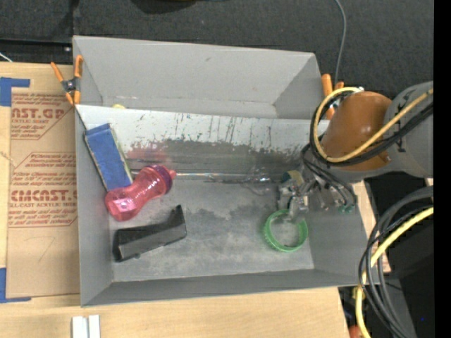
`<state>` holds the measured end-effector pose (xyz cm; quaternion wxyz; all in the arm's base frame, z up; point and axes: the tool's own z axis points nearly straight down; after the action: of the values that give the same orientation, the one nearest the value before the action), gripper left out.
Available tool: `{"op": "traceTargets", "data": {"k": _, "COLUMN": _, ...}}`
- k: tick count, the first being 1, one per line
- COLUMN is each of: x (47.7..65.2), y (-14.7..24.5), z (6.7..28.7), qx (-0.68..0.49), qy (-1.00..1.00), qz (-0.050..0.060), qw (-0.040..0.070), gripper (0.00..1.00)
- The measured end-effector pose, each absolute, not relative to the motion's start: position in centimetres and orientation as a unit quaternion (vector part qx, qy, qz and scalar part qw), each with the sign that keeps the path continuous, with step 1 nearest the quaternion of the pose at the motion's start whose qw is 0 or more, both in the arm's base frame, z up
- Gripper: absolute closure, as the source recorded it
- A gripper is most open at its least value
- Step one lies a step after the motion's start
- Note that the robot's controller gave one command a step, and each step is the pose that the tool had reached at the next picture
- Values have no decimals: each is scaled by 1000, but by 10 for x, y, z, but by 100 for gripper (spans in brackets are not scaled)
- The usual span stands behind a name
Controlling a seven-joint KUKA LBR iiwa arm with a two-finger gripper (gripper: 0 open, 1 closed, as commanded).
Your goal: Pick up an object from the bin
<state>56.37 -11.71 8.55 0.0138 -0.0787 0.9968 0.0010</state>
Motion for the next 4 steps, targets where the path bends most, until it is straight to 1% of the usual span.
{"op": "traceTargets", "data": {"k": 1, "x": 565, "y": -114, "z": 69, "qx": -156, "qy": 988, "qz": 0, "qw": 14, "gripper": 0}}
{"op": "traceTargets", "data": {"k": 2, "x": 566, "y": -114, "z": 70, "qx": -155, "qy": 988, "qz": 0, "qw": 15, "gripper": 100}}
{"op": "traceTargets", "data": {"k": 3, "x": 566, "y": -114, "z": 70, "qx": -155, "qy": 988, "qz": 0, "qw": 15, "gripper": 100}}
{"op": "traceTargets", "data": {"k": 4, "x": 568, "y": -107, "z": 90, "qx": -154, "qy": 988, "qz": 0, "qw": 17, "gripper": 100}}
